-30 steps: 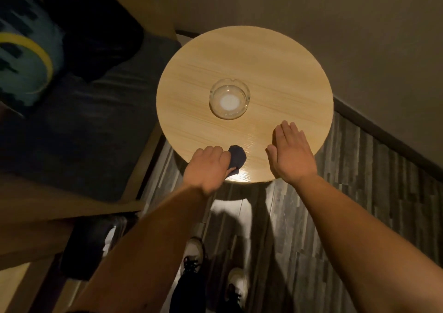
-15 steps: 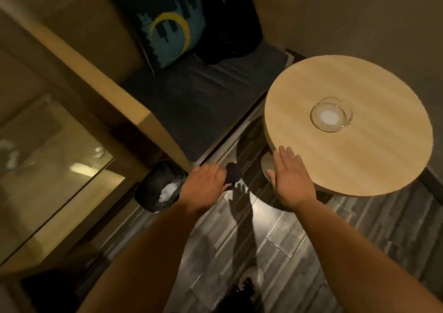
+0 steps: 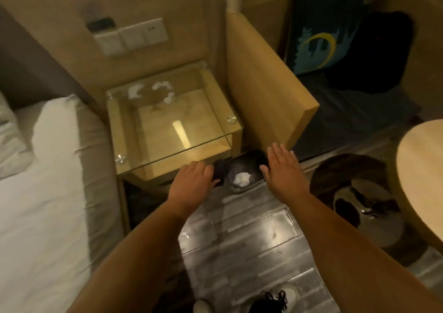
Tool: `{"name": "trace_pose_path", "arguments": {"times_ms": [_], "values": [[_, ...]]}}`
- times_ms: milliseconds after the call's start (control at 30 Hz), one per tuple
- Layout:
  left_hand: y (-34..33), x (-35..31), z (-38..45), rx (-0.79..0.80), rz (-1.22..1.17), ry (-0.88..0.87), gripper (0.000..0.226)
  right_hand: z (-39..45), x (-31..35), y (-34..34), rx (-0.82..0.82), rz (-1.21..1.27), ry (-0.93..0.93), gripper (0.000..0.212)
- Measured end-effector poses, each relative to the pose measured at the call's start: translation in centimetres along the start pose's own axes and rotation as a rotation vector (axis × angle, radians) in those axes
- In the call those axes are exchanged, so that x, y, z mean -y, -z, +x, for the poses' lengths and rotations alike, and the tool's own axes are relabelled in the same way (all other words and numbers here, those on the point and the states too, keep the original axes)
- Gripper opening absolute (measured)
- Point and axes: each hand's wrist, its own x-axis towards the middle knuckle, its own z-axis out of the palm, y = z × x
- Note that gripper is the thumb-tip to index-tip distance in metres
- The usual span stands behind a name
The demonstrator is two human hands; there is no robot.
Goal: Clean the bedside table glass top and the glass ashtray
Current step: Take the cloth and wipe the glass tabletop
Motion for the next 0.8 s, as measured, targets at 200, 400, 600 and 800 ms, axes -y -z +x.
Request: {"name": "trace_pose_path", "arguments": {"times_ms": [200, 400, 600, 800], "values": [[0.7, 10.4, -5.2, -0.041, -0.046, 0.145, 0.03, 4.4, 11.1, -1.0, 0.04, -0.028, 0.172, 0.063], [0.6, 17.7, -6.0, -0.064, 0.0, 0.339, 0.027, 10.3, 16.9, -2.4, 0.049, -0.092, 0.301, 0.063], [-1.0, 21.9, -1.6, -0.006, -0.006, 0.464, 0.029, 19.2, 18.6, -3.5, 0.076, -0.092, 0.366, 0.066], [-3.5, 25.6, 5.2, -0.011, -0.035, 0.551, 0.03, 29.6, 18.6, -4.3, 0.105, -0.119, 0.429, 0.064]]}}
